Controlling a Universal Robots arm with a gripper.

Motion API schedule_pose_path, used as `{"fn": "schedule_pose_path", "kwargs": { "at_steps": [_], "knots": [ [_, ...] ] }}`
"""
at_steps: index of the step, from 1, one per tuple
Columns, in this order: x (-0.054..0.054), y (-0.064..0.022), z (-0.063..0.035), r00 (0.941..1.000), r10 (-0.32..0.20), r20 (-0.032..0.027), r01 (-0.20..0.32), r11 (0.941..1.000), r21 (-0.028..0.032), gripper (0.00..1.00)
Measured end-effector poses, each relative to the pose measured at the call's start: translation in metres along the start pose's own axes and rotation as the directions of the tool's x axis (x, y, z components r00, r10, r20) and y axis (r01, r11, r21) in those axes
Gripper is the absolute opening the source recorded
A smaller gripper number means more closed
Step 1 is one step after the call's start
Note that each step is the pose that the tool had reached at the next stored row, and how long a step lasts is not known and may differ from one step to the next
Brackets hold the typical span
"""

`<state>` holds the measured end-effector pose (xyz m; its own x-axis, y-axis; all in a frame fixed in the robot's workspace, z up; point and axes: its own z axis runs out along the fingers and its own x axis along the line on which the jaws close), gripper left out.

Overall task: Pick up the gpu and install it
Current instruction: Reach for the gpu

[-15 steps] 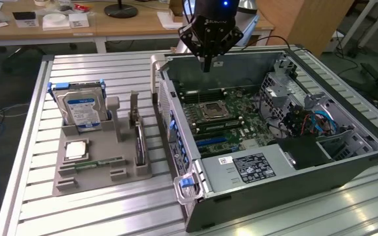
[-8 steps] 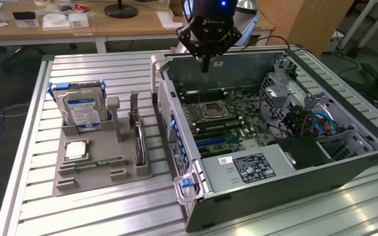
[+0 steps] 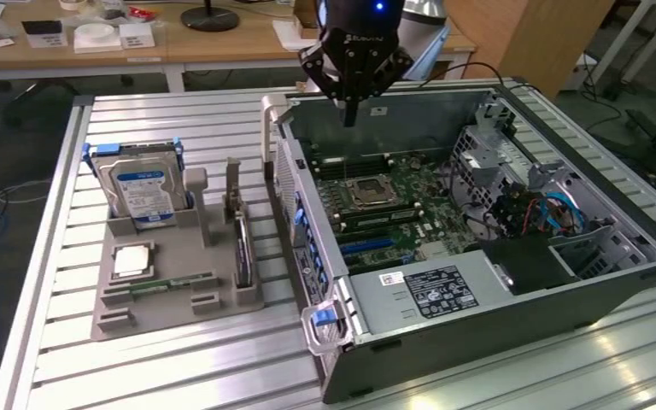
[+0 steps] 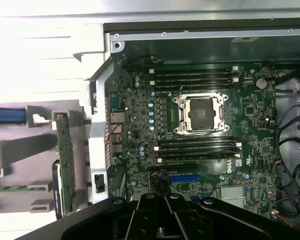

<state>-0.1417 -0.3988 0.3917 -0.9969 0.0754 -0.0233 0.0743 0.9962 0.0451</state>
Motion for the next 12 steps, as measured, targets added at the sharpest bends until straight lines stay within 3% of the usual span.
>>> {"fn": "schedule_pose_path", "kwargs": {
  "at_steps": [12],
  "knots": [
    [0.012, -0.0009, 0.0003, 1.0, 0.0, 0.0, 0.0, 1.0, 0.0, 0.11]
  ]
}}
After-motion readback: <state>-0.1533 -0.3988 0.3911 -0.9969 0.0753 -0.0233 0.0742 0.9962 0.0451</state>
